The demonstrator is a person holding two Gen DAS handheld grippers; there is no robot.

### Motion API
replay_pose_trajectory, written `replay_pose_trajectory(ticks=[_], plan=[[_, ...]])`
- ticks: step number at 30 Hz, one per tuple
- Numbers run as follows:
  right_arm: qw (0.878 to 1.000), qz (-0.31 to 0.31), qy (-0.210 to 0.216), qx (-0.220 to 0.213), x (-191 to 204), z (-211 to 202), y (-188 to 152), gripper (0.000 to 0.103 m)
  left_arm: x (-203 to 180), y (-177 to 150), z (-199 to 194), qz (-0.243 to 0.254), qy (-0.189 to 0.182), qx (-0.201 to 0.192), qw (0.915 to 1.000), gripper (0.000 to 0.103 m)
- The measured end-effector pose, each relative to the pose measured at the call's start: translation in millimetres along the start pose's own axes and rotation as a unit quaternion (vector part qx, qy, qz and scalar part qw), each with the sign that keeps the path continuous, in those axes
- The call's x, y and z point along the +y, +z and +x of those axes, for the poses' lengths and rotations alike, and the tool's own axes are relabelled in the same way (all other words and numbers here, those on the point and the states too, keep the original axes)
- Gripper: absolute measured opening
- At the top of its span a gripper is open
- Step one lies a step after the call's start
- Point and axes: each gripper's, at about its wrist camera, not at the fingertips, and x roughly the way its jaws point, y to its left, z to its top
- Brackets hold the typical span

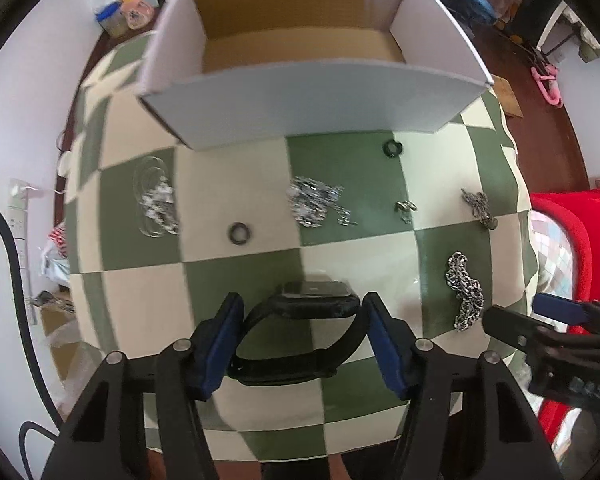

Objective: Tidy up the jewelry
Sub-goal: 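Lower left tool onto black watch and grasp it while right tool reaches silver chain, then close right tool on silver chain while left tool lifts the watch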

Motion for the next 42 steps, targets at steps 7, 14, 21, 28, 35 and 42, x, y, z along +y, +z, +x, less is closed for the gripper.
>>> replay_pose_trajectory(ticks=[7, 14, 21, 28, 35, 42], plan=[[0.999, -0.023, -0.025, -0.01, 29.3, 15.2, 5.0, 0.073, 20.2, 8.6, 6.0, -0.014, 0.007, 0.01, 0.9998, 0.046], [0.996, -0.047, -0.072, -0.014, 50.6, 29.3, -0.1, 0.069, 30.2, 14.2, 15.2, -0.009, 0.001, 0.008, 0.9999, 0.046], [0.993, -0.056, -0.093, -0.04, 55.9, 25.1, -10.9, 0.017, 50.3, 14.3, 13.6, -0.037, -0.036, 0.001, 0.9987, 0.043], [0.996, -0.033, -0.062, -0.053, 40.7, 13.9, -0.5, 0.012, 64.2, 10.6, -13.7, -0.047, -0.058, -0.021, 0.997, 0.042], [0.997, -0.008, -0.016, -0.073, 45.7, -11.8, -0.3, 0.009, 78.8, 11.4, -53.0, -0.074, -0.087, -0.042, 0.9926, 0.042], [0.994, 0.006, 0.04, -0.098, 38.8, -51.8, -5.2, 0.009, 80.8, 13.9, -86.8, -0.07, -0.1, -0.071, 0.99, 0.042]])
